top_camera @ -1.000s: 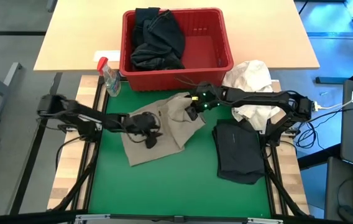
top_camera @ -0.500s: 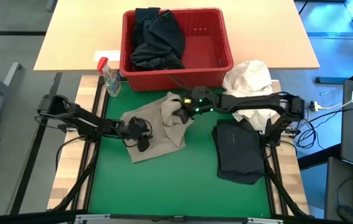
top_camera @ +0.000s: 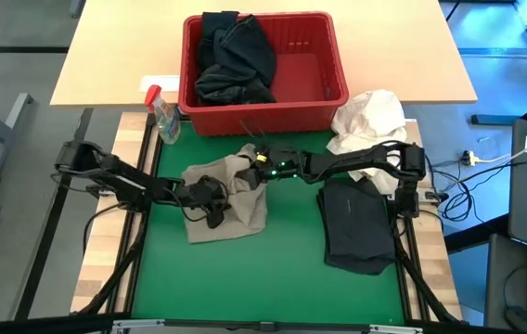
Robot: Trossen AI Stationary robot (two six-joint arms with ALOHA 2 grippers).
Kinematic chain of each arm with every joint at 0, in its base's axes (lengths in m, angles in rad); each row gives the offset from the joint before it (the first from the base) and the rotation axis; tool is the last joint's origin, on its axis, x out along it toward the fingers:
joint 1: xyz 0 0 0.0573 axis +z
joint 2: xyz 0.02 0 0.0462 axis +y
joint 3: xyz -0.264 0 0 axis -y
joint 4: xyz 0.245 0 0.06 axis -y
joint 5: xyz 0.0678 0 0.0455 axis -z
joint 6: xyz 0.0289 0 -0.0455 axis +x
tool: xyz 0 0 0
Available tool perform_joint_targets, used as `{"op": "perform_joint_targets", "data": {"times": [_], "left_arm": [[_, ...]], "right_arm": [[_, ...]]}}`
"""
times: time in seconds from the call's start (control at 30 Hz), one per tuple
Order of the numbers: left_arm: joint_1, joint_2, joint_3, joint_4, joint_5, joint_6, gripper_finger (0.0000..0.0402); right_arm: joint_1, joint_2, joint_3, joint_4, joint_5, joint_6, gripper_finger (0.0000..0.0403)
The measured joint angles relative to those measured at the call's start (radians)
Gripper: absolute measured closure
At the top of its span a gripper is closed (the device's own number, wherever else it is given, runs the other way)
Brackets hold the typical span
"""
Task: Fold Laundry from Bin
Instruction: Fold the brown shorts
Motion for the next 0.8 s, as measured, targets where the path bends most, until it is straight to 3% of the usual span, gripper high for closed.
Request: {"op": "perform_joint_targets", "data": {"times": [0.23, 0.33, 0.47, 0.6, 0.8], "left_arm": [[0.010, -0.243, 0.009, -0.253, 0.038, 0.005, 0.0206], [0.016, -0.346, 0.027, -0.416, 0.122, -0.041, 0.0206], [-0.036, -0.388, 0.006, -0.533, 0.175, -0.150, 0.0206], [-0.114, -0.360, -0.037, -0.600, 0.116, -0.269, 0.0206], [-0.161, -0.349, -0.107, -0.465, -0.024, -0.341, 0.0206]], "right_arm": [[0.012, 0.015, 0.020, 0.002, 0.007, -0.059, 0.0381], [0.011, 0.016, 0.021, -0.001, -0.007, -0.059, 0.0381], [0.011, 0.016, 0.021, 0.002, -0.007, -0.059, 0.0381], [0.011, 0.016, 0.021, -0.006, -0.006, -0.059, 0.0381], [0.024, 0.028, 0.021, 0.083, 0.014, -0.051, 0.0381]]}}
